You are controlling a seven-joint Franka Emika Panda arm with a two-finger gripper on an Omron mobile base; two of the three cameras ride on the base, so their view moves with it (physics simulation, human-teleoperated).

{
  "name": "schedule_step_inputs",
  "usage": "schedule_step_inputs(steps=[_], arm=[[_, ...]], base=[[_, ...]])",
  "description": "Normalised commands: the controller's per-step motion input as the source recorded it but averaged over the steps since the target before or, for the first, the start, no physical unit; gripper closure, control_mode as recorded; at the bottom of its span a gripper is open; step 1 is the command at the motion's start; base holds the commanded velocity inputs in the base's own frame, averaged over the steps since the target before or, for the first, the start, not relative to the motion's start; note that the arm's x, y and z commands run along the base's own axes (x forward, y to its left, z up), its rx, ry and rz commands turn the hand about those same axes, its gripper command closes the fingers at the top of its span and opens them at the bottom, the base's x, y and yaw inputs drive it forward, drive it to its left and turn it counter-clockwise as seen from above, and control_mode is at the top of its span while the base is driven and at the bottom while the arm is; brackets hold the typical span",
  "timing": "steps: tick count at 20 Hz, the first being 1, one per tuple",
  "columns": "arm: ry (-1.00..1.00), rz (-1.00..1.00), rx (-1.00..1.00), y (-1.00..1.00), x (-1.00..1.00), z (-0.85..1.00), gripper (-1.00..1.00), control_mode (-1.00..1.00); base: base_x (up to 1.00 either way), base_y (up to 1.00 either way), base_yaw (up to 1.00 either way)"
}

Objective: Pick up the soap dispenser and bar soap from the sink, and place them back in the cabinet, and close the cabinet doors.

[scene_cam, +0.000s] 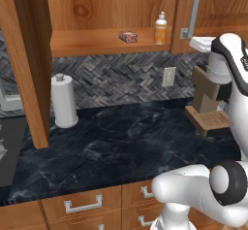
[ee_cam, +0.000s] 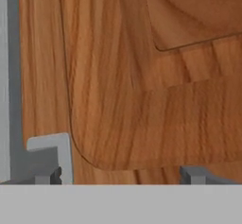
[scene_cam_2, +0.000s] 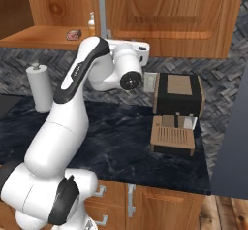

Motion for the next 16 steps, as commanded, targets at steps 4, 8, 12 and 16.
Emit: schedule_step_inputs(steps=[4,8,12,16], arm=[[0.01,-0.07,0.0,0.0,0.12,0.04,-1.0,-1.0],[0.01,-0.06,0.0,0.0,0.07,0.01,-1.0,-1.0],[0.0,-0.08,0.0,0.0,0.04,0.0,-1.0,-1.0],[0.0,-0.1,0.0,0.0,0.19,0.0,-1.0,-1.0]], base=[[0.0,0.0,0.0],[0.0,0.0,0.0],[0.0,0.0,0.0],[0.0,0.0,0.0]])
